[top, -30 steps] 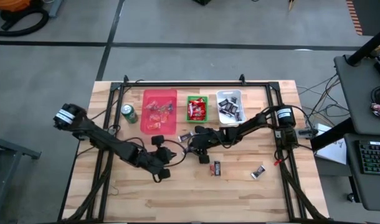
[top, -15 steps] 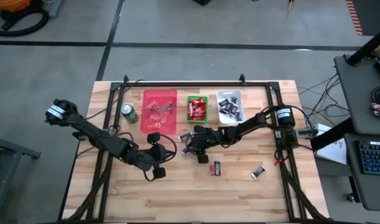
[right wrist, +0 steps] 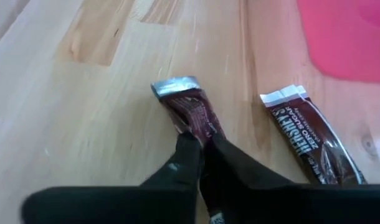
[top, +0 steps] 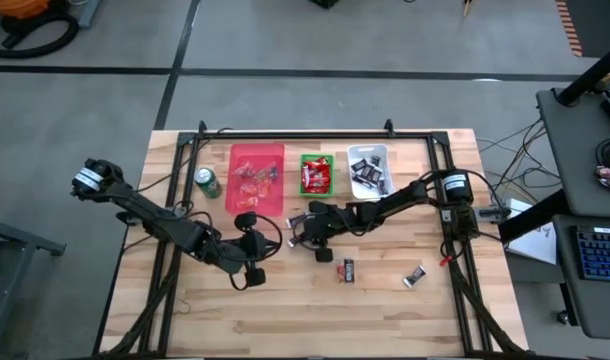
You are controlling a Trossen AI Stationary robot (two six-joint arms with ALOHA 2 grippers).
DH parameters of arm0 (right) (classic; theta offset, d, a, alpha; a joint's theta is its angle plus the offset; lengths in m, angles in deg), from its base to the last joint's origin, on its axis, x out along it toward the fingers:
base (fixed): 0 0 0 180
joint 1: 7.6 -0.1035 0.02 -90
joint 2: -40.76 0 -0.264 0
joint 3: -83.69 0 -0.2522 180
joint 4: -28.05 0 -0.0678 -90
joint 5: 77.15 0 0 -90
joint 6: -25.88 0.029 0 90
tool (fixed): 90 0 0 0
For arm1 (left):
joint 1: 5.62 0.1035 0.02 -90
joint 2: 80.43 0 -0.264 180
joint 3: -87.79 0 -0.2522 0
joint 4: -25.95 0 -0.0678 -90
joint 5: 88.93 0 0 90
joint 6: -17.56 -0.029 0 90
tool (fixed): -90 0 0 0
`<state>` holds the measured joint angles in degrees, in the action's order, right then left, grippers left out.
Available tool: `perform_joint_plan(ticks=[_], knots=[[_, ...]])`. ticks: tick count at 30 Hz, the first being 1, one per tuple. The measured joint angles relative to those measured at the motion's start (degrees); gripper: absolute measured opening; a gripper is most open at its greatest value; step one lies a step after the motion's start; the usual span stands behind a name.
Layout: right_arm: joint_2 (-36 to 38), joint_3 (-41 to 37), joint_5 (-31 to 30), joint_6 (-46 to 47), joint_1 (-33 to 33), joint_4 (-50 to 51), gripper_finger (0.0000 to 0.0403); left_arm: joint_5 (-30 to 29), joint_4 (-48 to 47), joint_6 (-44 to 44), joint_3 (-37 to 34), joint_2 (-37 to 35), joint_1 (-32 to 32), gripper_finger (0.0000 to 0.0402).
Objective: Sort candy
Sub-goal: Put the brown chocolate into the white bin
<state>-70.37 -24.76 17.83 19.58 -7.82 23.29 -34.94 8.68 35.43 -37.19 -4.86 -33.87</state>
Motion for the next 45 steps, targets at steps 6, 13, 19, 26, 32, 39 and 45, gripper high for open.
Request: perform_joint_plan(ticks=[6,13,19,26,32,39,45], knots=[[0.13,0.43,-0.02,0.27,-0.01,0.52,0.0016,-0.02,0.02,0.07,0.02,0.00,-0.07,0.0000],[6.69,0.78,-0.22,0.23,-0.01,4.88,0.0009,0.00,0.00,0.26,0.07,0.00,-0.79,0.0000],[18.98,0.79,-9.74,-1.92,0.29,19.01,0.0008,0.01,-0.16,0.87,0.09,-0.02,-1.07,0.0000],[32.37,0.85,-25.16,1.07,7.44,41.13,0.0008,0.00,0.41,0.83,0.09,-0.02,-1.07,0.0000],[36.49,-1.11,-25.59,5.62,20.83,48.50,0.0009,-0.02,1.08,0.70,0.09,-0.02,-1.02,0.0000],[34.07,-2.58,-15.96,8.52,32.10,45.22,0.0015,-0.96,1.21,1.07,0.09,-0.02,-1.01,0.0000],[30.23,-2.67,-15.49,8.45,33.98,44.67,0.0067,-0.98,1.49,1.35,0.07,0.04,-1.01,0.0000]])
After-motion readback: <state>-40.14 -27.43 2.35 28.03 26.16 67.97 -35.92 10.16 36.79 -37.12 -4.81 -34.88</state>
